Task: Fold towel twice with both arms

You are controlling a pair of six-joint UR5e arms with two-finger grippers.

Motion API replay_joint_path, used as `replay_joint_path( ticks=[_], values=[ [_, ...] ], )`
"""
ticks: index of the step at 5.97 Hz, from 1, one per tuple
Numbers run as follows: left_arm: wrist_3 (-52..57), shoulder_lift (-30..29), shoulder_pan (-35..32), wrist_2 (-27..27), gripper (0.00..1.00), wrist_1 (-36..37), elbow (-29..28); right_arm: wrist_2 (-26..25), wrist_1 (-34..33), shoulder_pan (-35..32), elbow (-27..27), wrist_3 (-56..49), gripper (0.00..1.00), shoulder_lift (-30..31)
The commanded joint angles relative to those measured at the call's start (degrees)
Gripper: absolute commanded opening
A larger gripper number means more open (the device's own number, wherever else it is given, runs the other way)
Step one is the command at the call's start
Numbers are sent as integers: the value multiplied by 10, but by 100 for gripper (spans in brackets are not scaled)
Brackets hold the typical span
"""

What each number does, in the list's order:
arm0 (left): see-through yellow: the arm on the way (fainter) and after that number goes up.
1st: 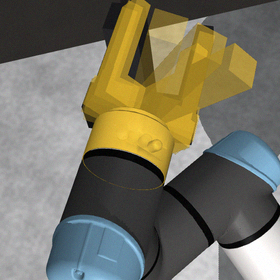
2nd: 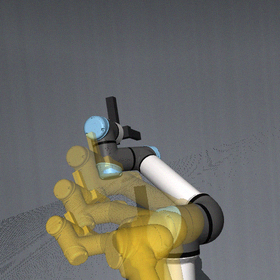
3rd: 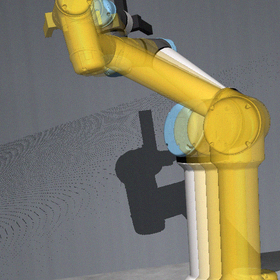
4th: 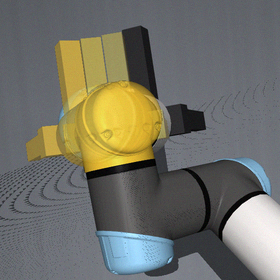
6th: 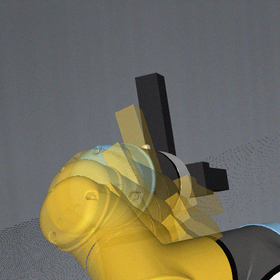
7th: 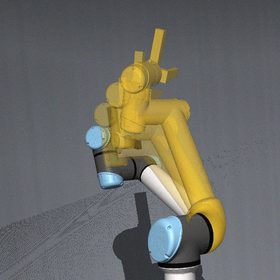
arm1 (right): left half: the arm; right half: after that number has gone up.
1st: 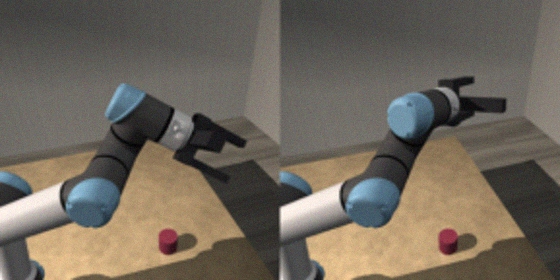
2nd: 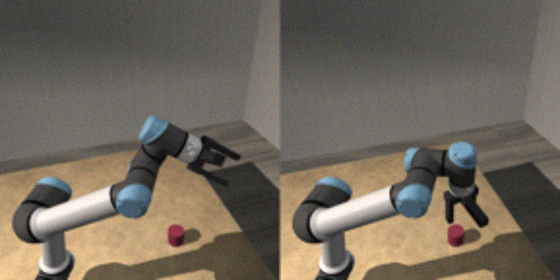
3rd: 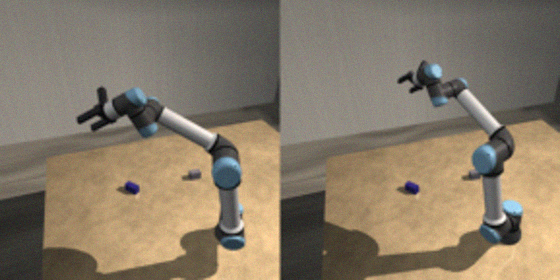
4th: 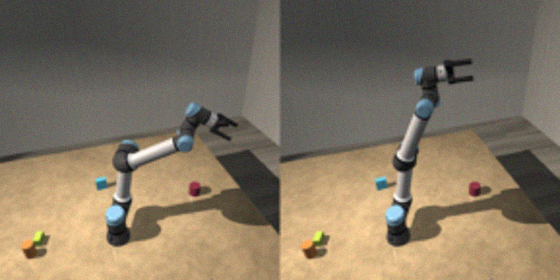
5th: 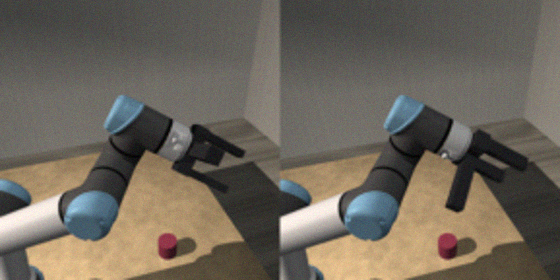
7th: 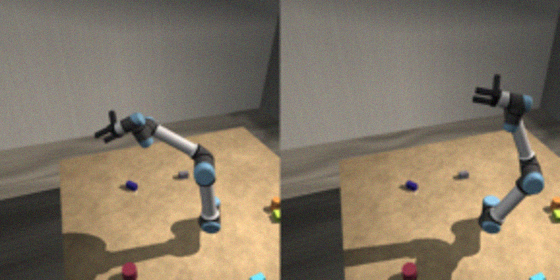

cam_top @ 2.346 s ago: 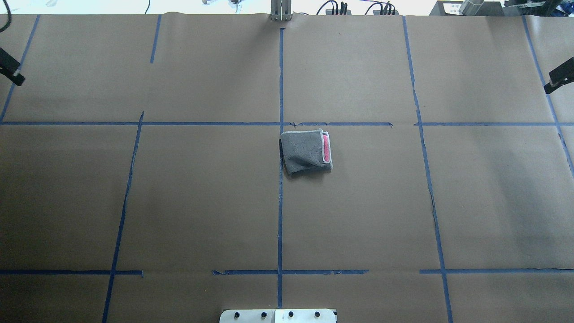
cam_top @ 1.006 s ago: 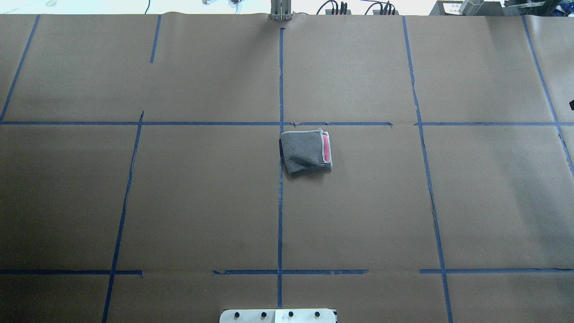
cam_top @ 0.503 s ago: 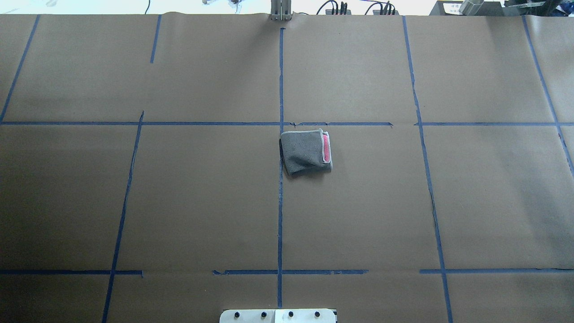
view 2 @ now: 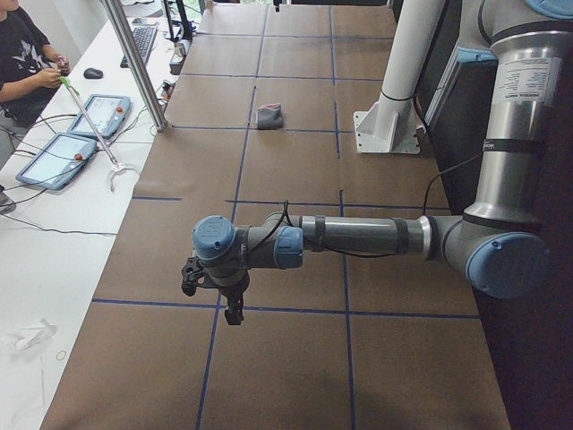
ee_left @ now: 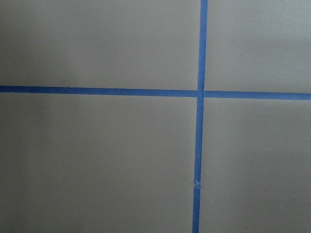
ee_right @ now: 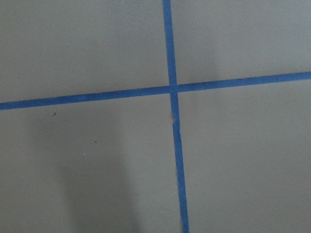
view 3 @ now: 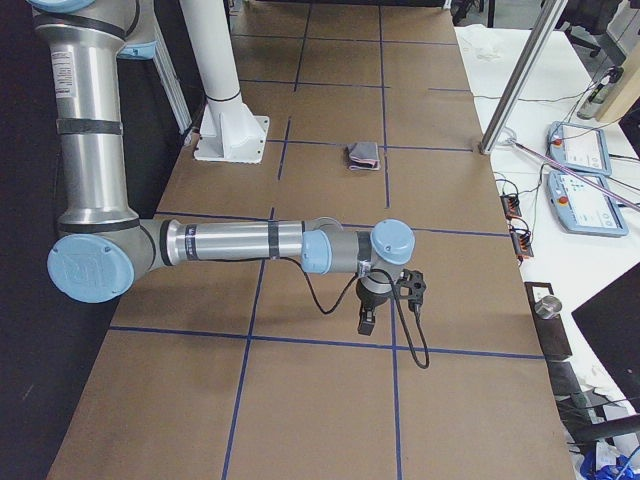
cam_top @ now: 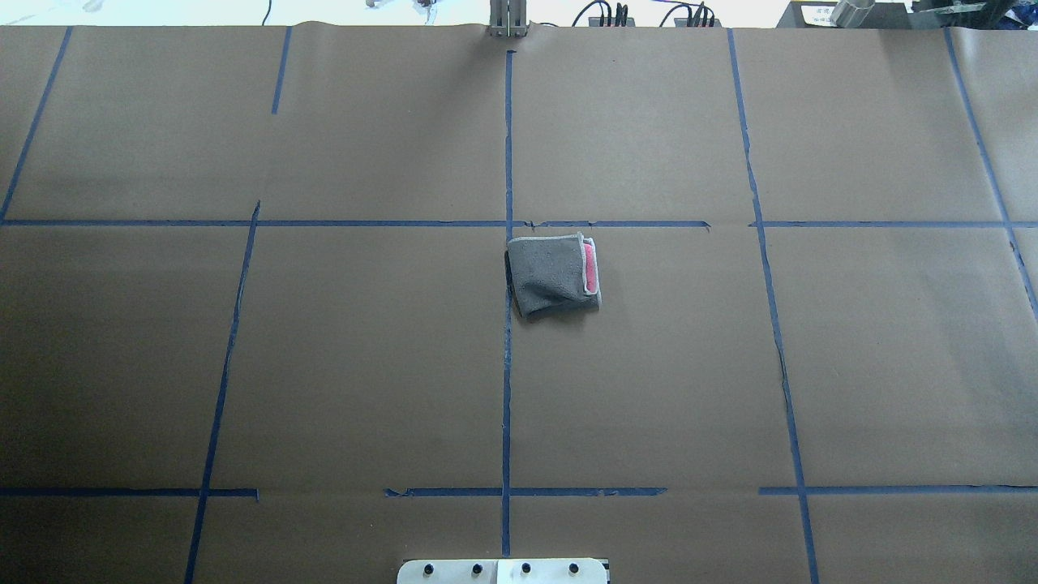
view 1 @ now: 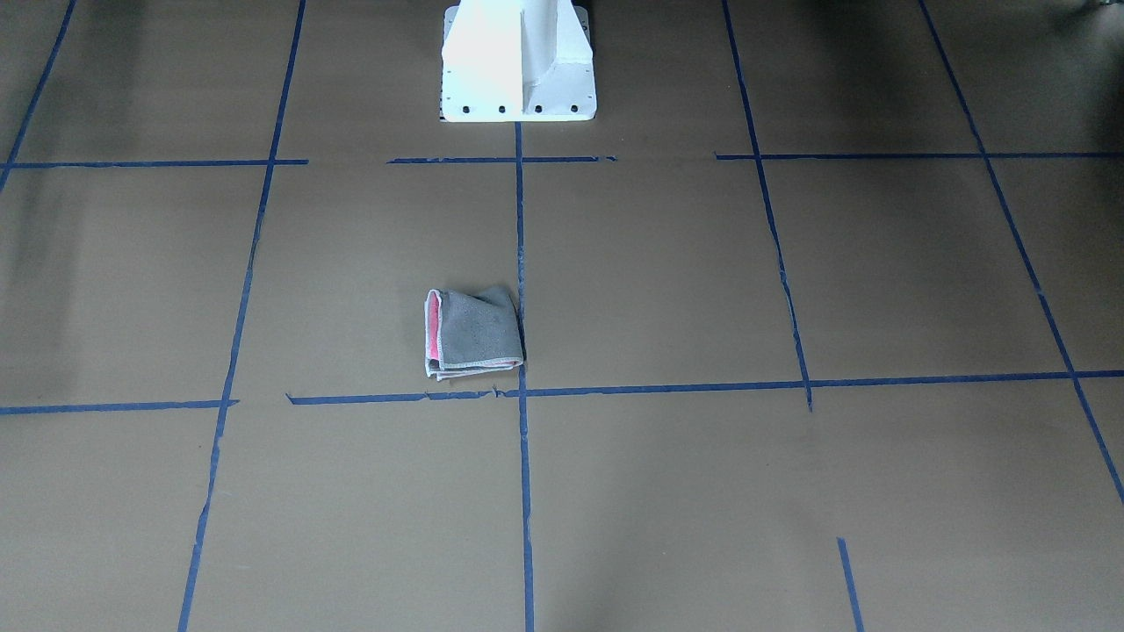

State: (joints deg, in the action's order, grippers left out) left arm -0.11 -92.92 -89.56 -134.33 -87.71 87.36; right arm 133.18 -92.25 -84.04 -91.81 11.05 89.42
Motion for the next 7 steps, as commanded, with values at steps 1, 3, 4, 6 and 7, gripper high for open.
replay_joint_path(
  ticks=[1,3,4,6,7],
  values=[
    [0,-1,0,1,100,0,0,1,-2,-13,-3,-3,100,9],
    [0,-3,0,1,100,0,0,-7,-2,-14,-6,-4,100,0],
    [0,-3,0,1,100,0,0,-6,-3,-14,-2,-6,100,-2],
    [0,-2,0,1,100,0,0,-5,0,-15,-1,-7,100,7],
    [0,-2,0,1,100,0,0,-6,-1,-15,0,-19,100,8]
  ],
)
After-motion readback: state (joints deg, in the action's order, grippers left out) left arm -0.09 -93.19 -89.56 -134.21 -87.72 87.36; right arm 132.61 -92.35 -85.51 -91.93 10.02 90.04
